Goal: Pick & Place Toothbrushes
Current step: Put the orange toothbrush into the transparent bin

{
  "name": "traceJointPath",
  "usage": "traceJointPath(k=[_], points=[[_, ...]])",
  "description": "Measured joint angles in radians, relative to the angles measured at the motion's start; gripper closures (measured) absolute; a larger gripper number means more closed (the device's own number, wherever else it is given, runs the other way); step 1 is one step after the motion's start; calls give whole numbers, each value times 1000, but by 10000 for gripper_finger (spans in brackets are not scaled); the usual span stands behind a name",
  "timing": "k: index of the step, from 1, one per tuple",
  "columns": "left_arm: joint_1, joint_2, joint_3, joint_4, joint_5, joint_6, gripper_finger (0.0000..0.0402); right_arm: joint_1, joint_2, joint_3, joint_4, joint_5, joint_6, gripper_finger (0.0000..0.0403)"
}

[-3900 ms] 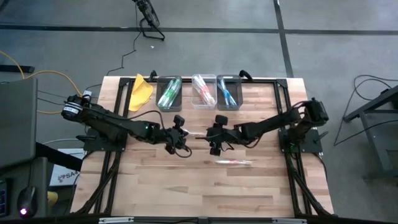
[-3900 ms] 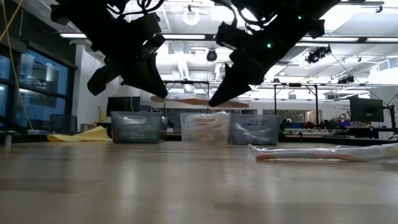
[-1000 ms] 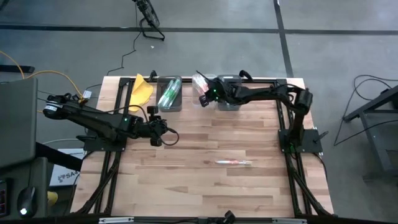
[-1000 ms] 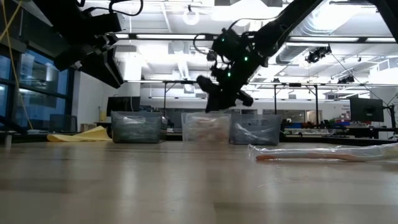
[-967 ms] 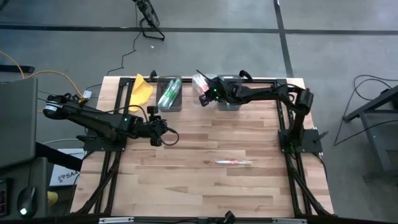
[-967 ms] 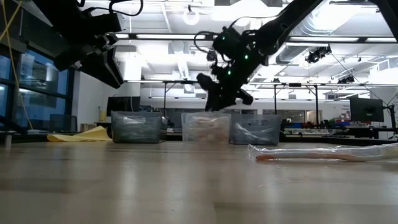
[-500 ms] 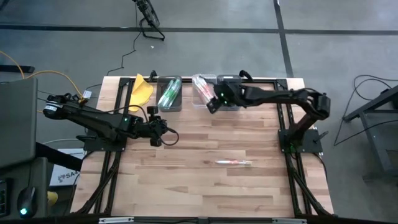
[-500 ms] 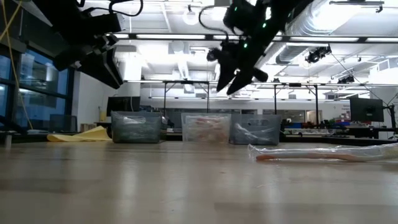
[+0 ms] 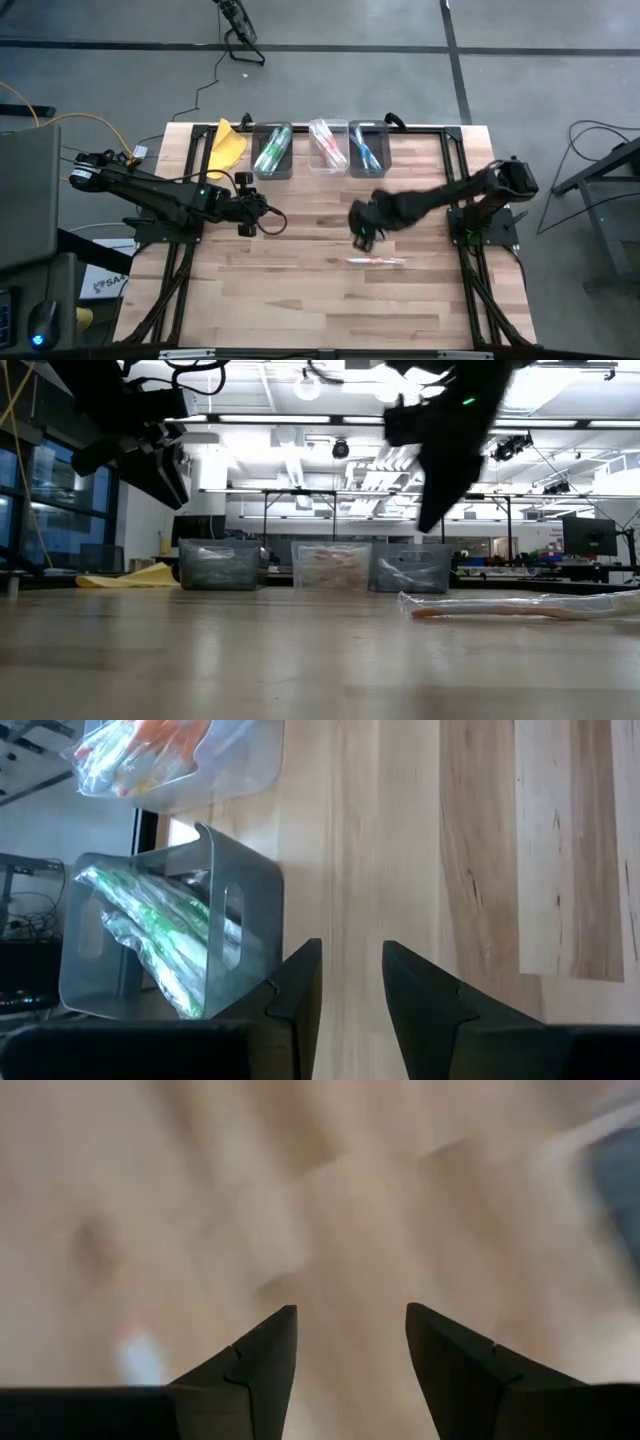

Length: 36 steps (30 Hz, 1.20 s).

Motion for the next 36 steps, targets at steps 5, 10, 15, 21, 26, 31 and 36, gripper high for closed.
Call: traceJointPath(k=[5, 10, 15, 21, 26, 31, 36], points=[[0, 0, 0, 3, 0, -8, 300, 160, 4, -60, 18, -72, 110, 222], [0, 0, 0, 14, 0, -8, 300, 271, 6, -89, 27, -55, 211, 223], [0, 0, 0, 16, 0, -12, 300, 331, 29, -88, 81, -46, 241, 223], [0, 0, 0, 16, 8, -23, 300, 363, 116, -89, 88, -49, 239, 223], [0, 0, 0, 17, 8, -23, 300, 361, 173, -89, 108, -49, 234, 223], [0, 0, 0, 20, 9, -26, 300, 360, 203, -86, 119, -49, 238, 223], [0, 0, 0, 18, 10, -26, 300, 339, 208, -85, 122, -91, 237, 246]])
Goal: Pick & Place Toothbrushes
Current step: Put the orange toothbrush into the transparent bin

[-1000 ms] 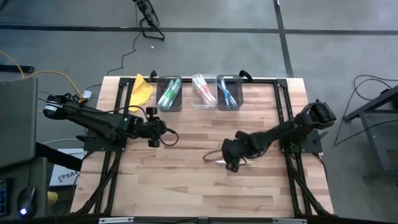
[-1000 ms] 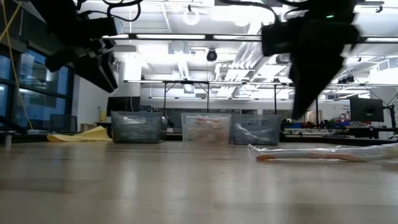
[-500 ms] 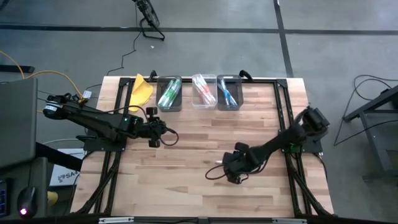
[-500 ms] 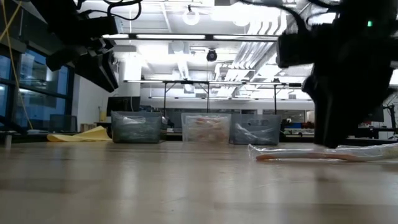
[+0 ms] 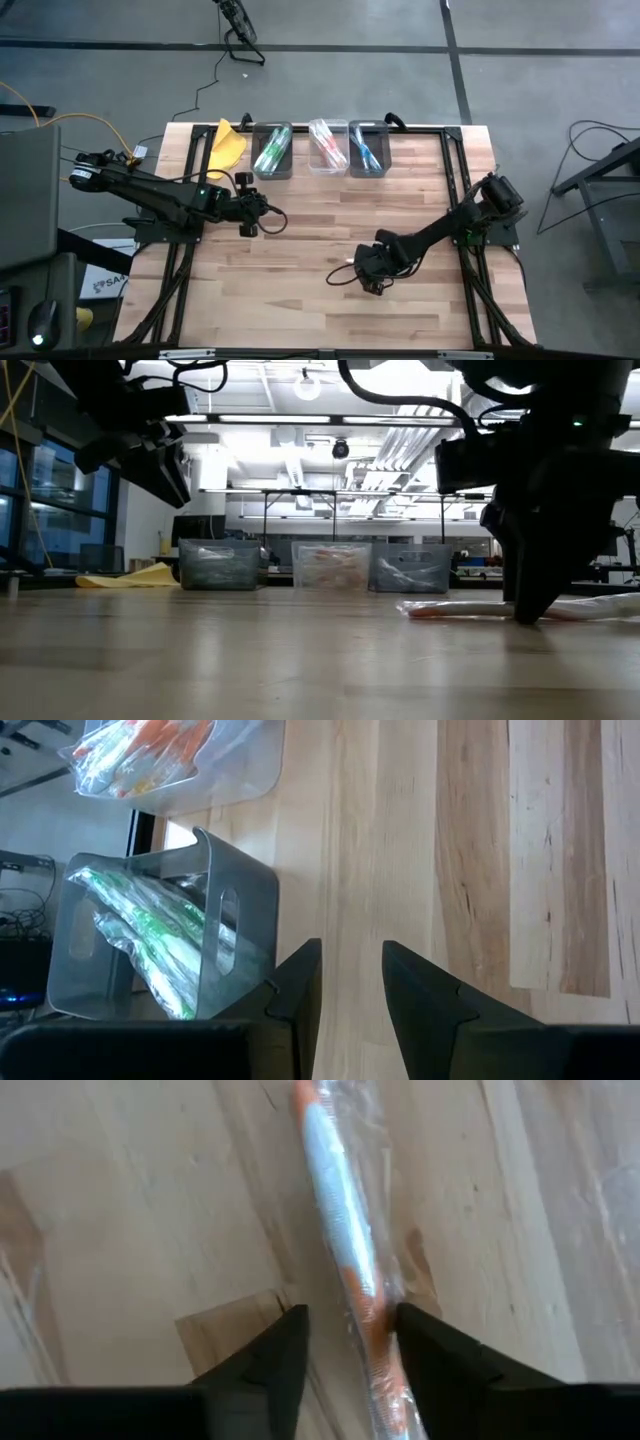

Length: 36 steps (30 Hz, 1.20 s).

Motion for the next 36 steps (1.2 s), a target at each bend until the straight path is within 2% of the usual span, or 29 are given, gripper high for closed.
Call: traceJointPath(k=[8, 10, 14, 18, 26, 36], points=[[0, 0, 0, 2, 16, 0, 300, -43, 1, -1, 19, -65, -19, 371], [0, 0, 0, 3, 16, -1, 300, -54, -6, -3, 34, -70, -32, 388], [0, 0, 0, 27, 16, -5, 300, -88, -21, -5, 69, -57, -46, 392], [0, 0, 0, 91, 18, -5, 300, -118, -45, -7, 106, 21, -86, 393], [0, 1, 0, 213, 87, 24, 300, -226, -50, -2, 172, 77, -182, 395], [0, 1, 0, 206, 97, 13, 300, -462, -99, 177, 159, 67, -297, 395]])
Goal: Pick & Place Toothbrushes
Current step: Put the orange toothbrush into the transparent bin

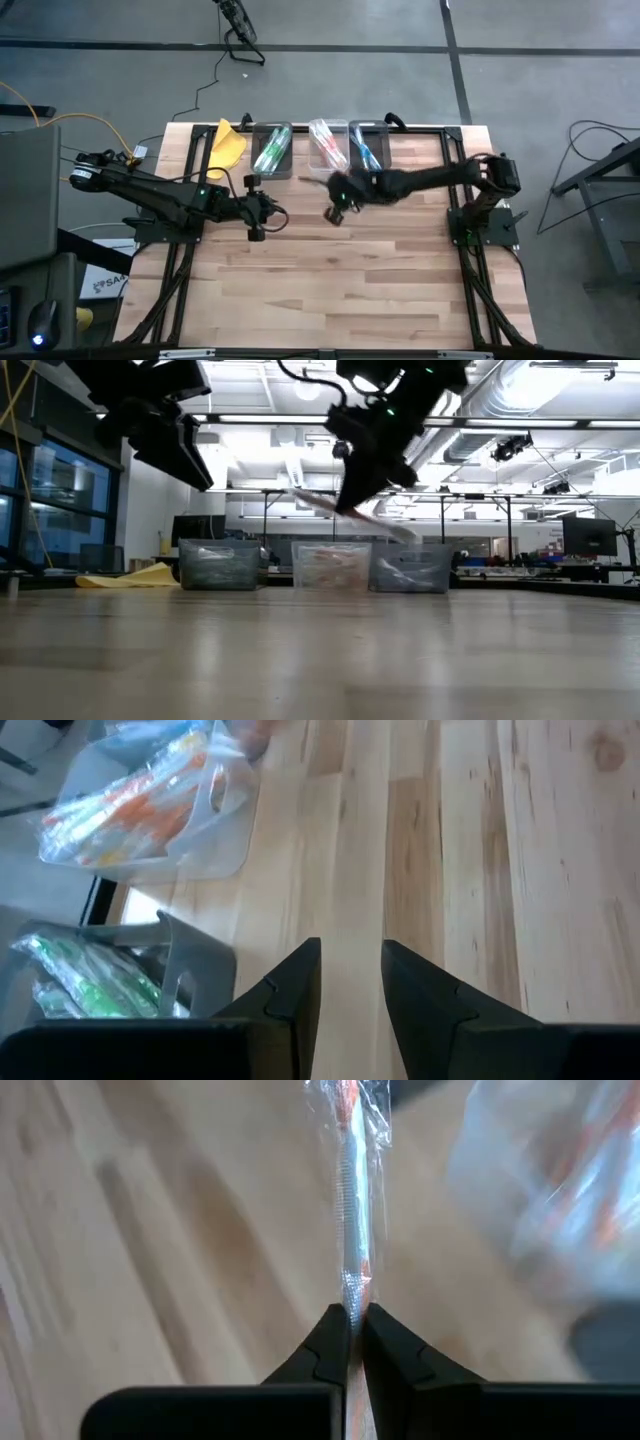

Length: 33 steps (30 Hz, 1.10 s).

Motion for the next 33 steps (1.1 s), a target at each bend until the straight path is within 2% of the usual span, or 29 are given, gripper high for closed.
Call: traceJointPath(k=[10, 14, 19, 26, 30, 33], points=[[0, -13, -1, -45, -1, -23, 300, -287, 12, 187, -7, -69, -131, 394], [1, -37, -11, -28, -9, -25, 300, -401, 25, 195, 45, -190, -164, 393], [8, -137, -110, 76, -43, -6, 300, -507, 72, 194, 69, -274, -157, 393], [48, -319, -203, 140, -1, 8, 300, -551, 140, 201, 209, -382, -130, 393], [74, -416, -236, 142, 26, 6, 300, -551, 186, 255, 182, -396, -125, 393], [81, -477, -259, 140, 31, -2, 300, -551, 223, 311, 90, -391, -122, 393]])
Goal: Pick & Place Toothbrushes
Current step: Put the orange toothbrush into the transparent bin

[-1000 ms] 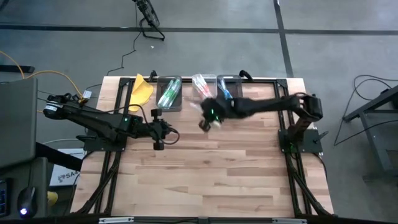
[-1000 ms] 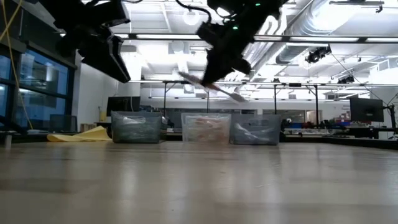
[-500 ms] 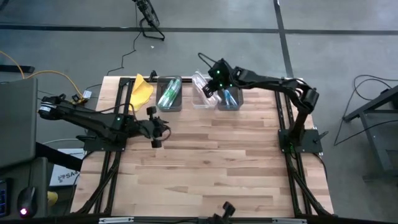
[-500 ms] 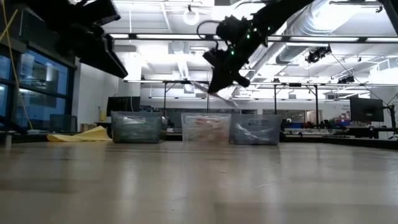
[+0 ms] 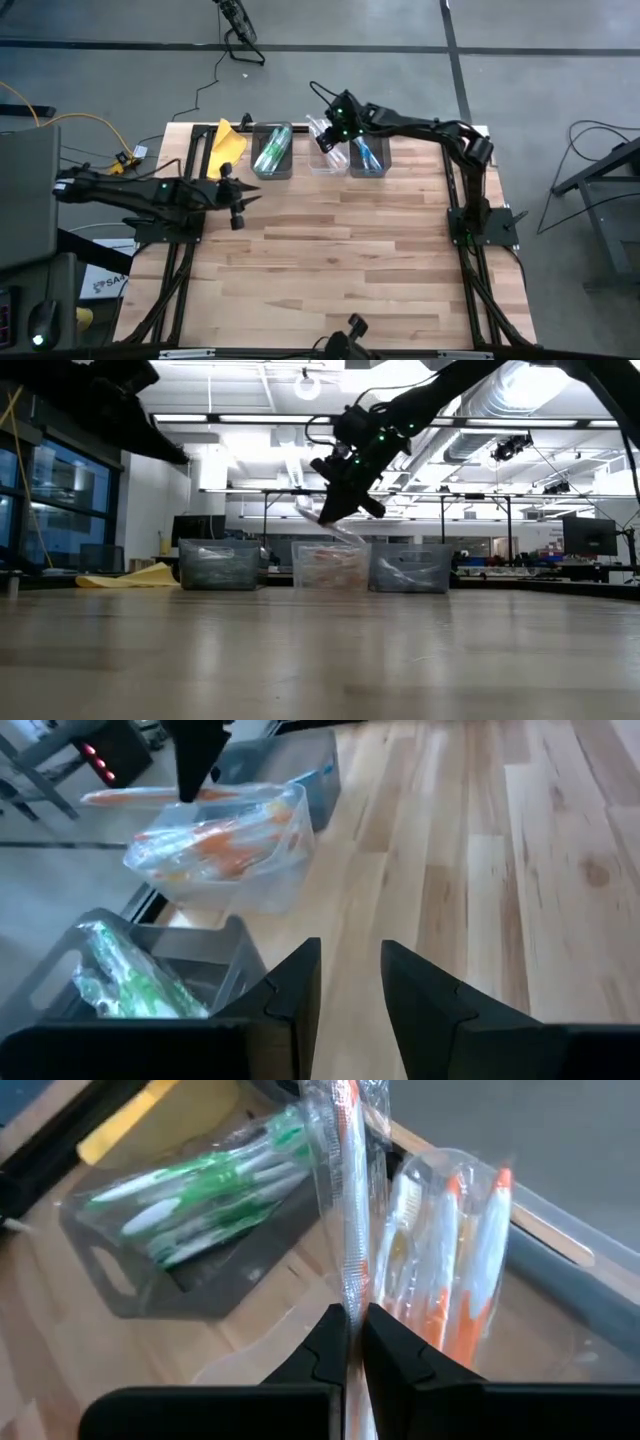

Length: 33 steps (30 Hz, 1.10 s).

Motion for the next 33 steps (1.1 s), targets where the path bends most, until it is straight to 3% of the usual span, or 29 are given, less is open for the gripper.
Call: traceJointPath(k=[14, 25, 29, 33], points=[[-2, -175, -19, -56, 0, -8, 300, -14, 69, 64, -143, 19, 92, 393], [-2, -225, -19, -64, 0, -8, 300, -28, 165, 66, -120, -13, 144, 391], [-3, -241, -19, -64, -1, -8, 300, -27, 160, 66, -123, 22, 146, 364], [-3, -257, -18, -66, 0, -9, 300, -19, 148, 65, -125, 29, 128, 309]])
